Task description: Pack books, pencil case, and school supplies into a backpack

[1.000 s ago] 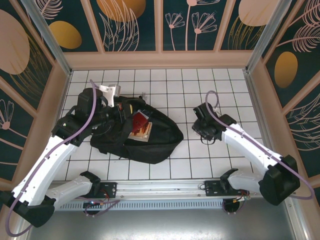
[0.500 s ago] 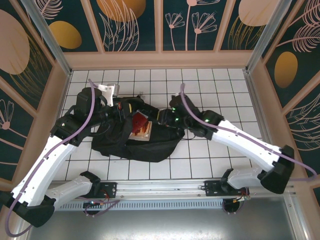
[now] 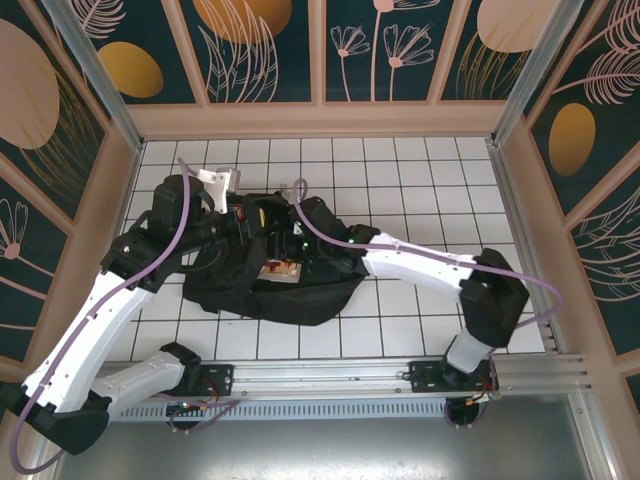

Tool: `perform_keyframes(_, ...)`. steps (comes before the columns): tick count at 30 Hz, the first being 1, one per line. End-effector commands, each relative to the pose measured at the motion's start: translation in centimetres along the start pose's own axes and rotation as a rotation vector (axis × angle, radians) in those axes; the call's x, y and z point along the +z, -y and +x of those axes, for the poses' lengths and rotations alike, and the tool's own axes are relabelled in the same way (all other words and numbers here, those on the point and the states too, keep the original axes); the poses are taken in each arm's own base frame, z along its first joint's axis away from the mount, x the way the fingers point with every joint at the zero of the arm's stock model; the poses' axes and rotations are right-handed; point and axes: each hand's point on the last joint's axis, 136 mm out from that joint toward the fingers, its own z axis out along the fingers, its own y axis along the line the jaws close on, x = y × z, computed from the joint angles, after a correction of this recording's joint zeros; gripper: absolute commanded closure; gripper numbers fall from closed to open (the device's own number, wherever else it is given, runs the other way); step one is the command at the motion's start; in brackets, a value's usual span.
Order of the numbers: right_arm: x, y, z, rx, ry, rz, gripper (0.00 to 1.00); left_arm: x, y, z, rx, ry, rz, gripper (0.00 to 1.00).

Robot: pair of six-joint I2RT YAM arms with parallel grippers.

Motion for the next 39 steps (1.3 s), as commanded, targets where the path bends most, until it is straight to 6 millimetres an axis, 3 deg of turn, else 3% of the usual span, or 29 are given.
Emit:
perform_keyframes(1, 1.8, -2.0, -2.5, 0.071, 0.048, -0.097, 0.67, -2.2, 4.1, -3.6, 0.070, 0.139, 0.145, 1.00)
perform_keyframes(5, 4.0, -0.1, -4.5, 0.161, 0.116, -0.014, 0.65, -2.4, 4.7, -3.4, 0.078, 0.127, 0.176, 1.00)
perform_keyframes(13, 6.6, 0.9, -7.3, 0.285, 0.209, 0.022, 0.55, -2.0, 4.5, -2.8, 0.082, 0.107, 0.180, 1.00)
perform_keyframes(18, 6.7, 1.1, -7.1, 0.298, 0.201, 0.027, 0.34, -2.0, 3.9, -2.9, 0.086, 0.116, 0.145, 1.00)
perform_keyframes(27, 3.2, -0.1, -6.3, 0.160, 0.214, -0.017, 0.17, -1.4, 2.6, -3.1, 0.078, 0.128, 0.082, 1.00)
perform_keyframes(33, -1.4, -1.6, -6.0, 0.030, 0.279, -0.073, 0.06, -1.1, 2.4, -3.0, 0.067, 0.127, 0.077, 1.00)
perform_keyframes(39, -5.4, -1.6, -5.1, -0.060, 0.327, -0.104, 0.07, -0.6, 2.3, -2.5, 0.048, 0.112, 0.094, 1.00)
